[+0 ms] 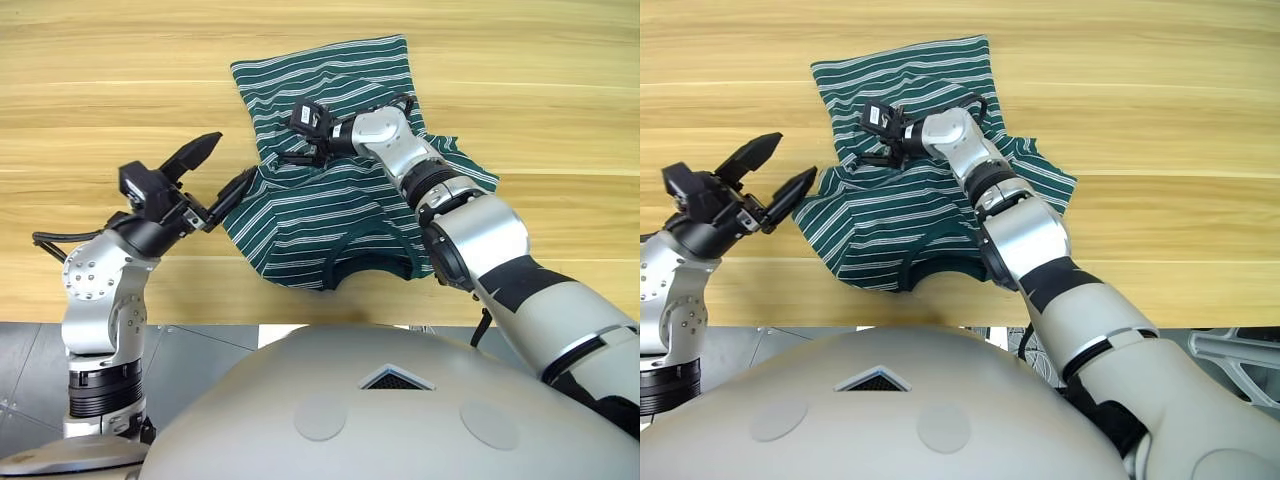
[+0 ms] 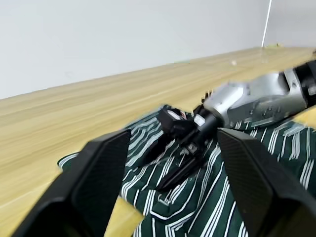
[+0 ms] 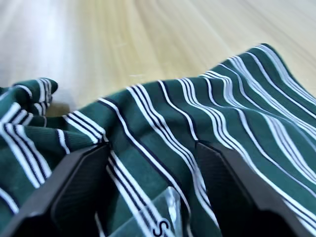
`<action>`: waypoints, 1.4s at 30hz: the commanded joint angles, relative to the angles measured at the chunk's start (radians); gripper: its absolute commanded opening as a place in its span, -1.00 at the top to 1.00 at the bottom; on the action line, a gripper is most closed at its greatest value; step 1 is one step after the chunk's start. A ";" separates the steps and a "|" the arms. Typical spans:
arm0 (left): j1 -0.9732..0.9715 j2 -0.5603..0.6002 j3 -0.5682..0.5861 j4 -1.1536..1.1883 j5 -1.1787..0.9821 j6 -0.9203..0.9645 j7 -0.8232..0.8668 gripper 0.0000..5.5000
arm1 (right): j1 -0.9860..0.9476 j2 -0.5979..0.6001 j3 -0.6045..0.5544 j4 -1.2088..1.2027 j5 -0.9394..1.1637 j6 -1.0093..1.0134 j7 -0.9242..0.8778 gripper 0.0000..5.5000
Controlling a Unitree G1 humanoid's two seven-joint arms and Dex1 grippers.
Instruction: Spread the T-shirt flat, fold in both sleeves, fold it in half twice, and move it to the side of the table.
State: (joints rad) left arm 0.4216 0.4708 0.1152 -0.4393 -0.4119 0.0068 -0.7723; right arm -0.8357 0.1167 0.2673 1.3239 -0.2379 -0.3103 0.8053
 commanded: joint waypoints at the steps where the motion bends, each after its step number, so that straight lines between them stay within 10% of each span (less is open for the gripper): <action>1: -0.016 -0.042 -0.124 0.042 0.166 -0.005 0.083 -0.13 | 0.031 0.008 -0.005 0.004 -0.006 -0.013 0.000 -0.18; 19: 0.095 -0.082 -0.363 0.169 0.372 0.037 0.216 -0.13 | -0.028 -0.160 -0.207 0.002 0.114 0.085 -0.101 -0.18; 31: 0.116 -0.005 -0.296 0.183 0.353 0.044 0.209 -0.13 | -0.036 -0.152 -0.196 0.039 0.055 0.296 -0.440 -0.18; 42: -0.013 0.032 -0.158 0.213 0.282 0.016 0.171 -0.13 | -0.048 -0.153 -0.191 0.027 0.038 0.199 -0.373 -0.18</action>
State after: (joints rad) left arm 0.4116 0.5010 -0.0386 -0.2184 -0.1161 0.0182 -0.5838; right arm -0.8799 -0.0398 0.0717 1.3412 -0.1911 -0.0988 0.4075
